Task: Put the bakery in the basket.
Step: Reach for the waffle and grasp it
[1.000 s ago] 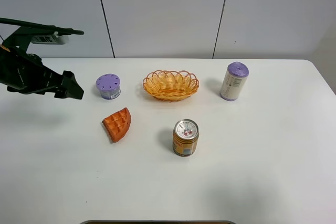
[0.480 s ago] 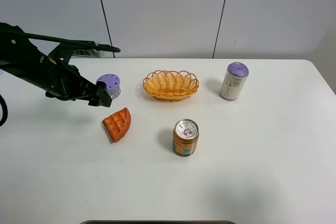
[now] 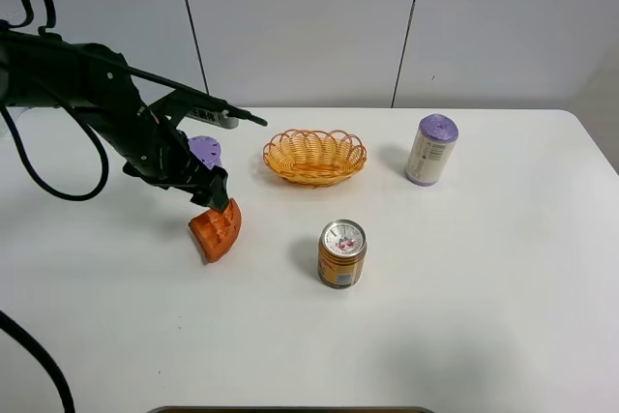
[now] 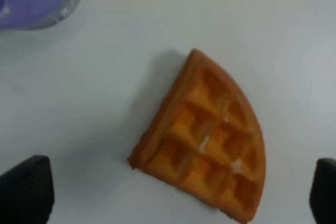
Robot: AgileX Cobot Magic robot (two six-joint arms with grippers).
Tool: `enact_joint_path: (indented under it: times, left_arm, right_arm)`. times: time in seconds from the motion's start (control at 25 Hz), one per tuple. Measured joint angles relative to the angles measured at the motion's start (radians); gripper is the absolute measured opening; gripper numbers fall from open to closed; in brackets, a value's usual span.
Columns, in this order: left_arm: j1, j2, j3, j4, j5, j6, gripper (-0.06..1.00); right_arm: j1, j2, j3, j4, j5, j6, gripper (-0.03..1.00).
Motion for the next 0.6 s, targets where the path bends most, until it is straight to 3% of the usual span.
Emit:
enact_joint_path:
  times: [0.32, 0.6]
  left_arm:
    - [-0.015, 0.079, -0.012, 0.013, 0.062, 0.054, 0.99]
    - [-0.031, 0.103, -0.012, -0.011, 0.019, 0.061, 0.99]
  right_arm:
    - [0.0, 0.0, 0.0, 0.0, 0.0, 0.0, 0.91]
    - [0.0, 0.0, 0.0, 0.0, 0.0, 0.0, 0.91]
